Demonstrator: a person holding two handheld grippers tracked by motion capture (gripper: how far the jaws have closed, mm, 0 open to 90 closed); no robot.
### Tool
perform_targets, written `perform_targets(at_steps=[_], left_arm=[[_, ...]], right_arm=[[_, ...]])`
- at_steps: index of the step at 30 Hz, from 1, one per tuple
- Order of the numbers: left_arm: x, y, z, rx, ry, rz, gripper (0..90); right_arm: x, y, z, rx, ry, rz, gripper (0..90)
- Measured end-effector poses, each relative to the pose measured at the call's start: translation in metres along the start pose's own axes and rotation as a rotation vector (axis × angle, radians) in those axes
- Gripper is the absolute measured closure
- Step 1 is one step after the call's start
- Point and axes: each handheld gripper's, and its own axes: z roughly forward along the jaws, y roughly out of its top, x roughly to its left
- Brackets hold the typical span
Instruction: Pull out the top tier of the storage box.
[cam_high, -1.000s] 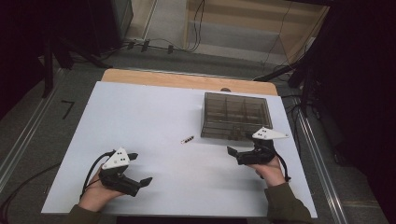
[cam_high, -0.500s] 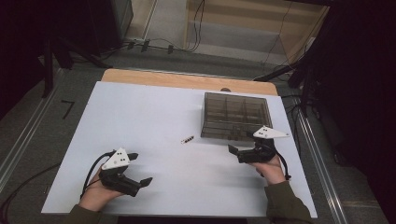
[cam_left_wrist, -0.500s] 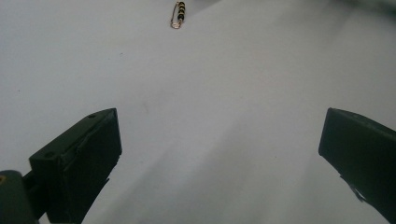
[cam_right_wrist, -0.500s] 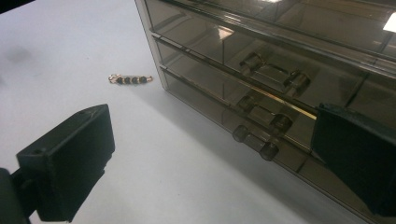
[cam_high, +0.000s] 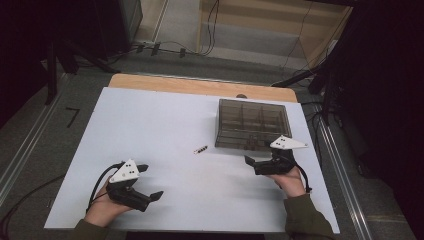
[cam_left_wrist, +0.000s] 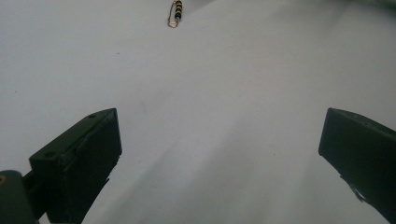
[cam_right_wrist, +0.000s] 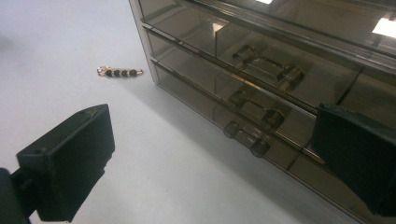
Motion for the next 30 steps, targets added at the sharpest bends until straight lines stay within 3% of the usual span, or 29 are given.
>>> perform_targets(at_steps=[13, 18, 30], left_arm=[[-0.0002, 0.0, -0.0006, -0.004, 0.001, -0.002, 0.0], [-0.0005, 0.0, -0.0006, -0.005, 0.001, -0.002, 0.0], [-0.001, 0.0004, -0.0009, -0.005, -0.002, 0.001, 0.0]], right_arm=[[0.0033, -0.002, -0.0005, 0.004, -0.069, -0.037, 0.0], [0.0047, -0.0025, -0.0009, -0.013, -0.1, -0.085, 0.0], [0.0083, -0.0047, 0.0003, -0.01, -0.132, -0.138, 0.0]])
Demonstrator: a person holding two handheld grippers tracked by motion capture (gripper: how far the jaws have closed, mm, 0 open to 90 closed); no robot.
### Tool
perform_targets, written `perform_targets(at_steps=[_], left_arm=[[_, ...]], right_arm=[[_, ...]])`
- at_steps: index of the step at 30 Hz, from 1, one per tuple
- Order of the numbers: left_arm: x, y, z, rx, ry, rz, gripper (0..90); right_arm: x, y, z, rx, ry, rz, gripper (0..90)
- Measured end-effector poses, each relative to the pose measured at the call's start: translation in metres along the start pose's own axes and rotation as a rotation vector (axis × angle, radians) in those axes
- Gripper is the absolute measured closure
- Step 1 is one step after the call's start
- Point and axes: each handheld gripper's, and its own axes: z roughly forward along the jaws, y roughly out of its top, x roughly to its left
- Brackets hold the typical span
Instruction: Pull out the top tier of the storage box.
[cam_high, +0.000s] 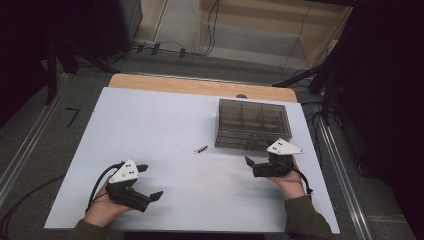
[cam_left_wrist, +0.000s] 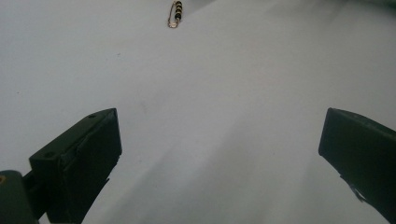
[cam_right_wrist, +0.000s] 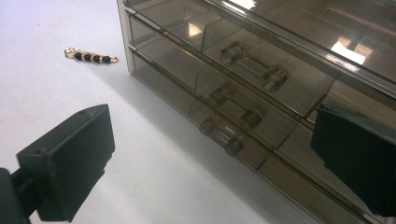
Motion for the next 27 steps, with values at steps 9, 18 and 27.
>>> perform_targets(at_steps=[9, 18, 27], left_arm=[[0.0002, 0.0, -0.0004, 0.0, 0.001, 0.002, 0.0], [0.0003, 0.0, -0.0006, 0.0, 0.002, 0.003, 0.0], [0.0002, 0.0, -0.0005, -0.003, 0.003, 0.004, 0.0]], right_arm=[[0.0015, -0.0009, 0.0003, -0.001, -0.028, -0.047, 0.0], [0.0029, -0.0016, 0.0002, 0.003, -0.067, -0.096, 0.0], [0.0064, -0.002, 0.0008, 0.013, -0.106, -0.162, 0.0]])
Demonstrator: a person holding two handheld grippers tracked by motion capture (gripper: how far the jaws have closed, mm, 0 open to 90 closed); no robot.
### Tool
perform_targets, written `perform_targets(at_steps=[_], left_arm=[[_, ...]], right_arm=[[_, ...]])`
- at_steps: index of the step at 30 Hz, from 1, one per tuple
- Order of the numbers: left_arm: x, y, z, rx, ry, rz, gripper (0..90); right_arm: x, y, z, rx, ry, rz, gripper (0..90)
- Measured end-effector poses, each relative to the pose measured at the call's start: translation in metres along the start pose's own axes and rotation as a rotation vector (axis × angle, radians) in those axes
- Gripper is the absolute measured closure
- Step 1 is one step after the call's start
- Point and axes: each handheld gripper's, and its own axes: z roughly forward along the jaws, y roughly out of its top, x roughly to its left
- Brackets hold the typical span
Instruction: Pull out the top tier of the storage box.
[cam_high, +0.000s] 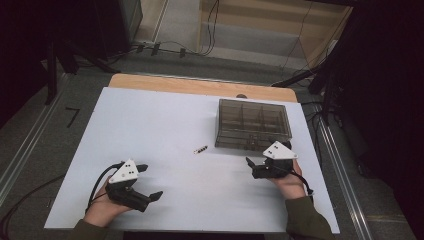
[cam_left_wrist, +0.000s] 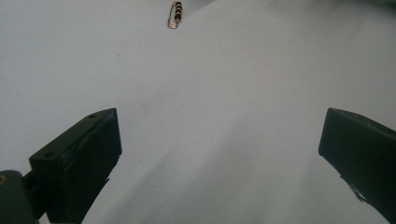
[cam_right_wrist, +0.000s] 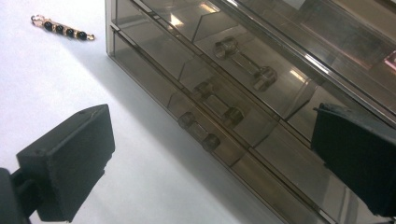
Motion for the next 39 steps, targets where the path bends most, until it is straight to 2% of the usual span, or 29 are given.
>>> perform_targets(at_steps=[26, 39], left_arm=[[0.0003, -0.0002, -0.0002, 0.007, 0.001, 0.001, 0.0], [0.0005, -0.0002, -0.0002, 0.008, 0.002, 0.002, 0.0]], right_arm=[[0.0084, 0.001, 0.001, 0.021, -0.085, -0.136, 0.0], [0.0104, 0.0014, 0.001, 0.025, -0.116, -0.185, 0.0]])
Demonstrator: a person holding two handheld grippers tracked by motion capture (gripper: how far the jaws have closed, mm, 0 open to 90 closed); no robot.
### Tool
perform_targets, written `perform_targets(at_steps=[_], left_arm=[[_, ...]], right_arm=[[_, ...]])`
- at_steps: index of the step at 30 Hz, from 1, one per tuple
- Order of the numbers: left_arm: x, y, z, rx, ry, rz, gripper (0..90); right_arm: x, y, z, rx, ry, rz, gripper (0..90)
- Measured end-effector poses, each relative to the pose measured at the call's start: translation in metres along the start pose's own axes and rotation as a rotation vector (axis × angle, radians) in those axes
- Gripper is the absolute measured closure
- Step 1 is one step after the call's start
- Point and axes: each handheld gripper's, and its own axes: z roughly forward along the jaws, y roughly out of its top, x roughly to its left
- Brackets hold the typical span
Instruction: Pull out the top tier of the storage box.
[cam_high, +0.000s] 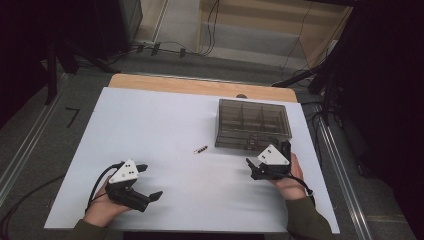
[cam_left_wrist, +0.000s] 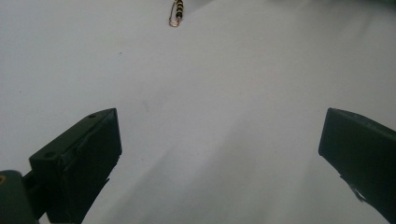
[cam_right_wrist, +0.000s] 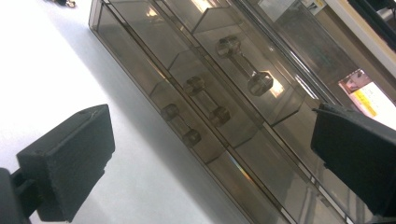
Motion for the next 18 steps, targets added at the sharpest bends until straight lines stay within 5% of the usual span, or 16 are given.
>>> perform_targets(at_steps=[18], left_arm=[[-0.0001, 0.0001, 0.0001, 0.002, 0.003, 0.003, 0.0]], right_arm=[[0.0043, 0.0014, -0.0005, 0.003, -0.046, -0.076, 0.0]])
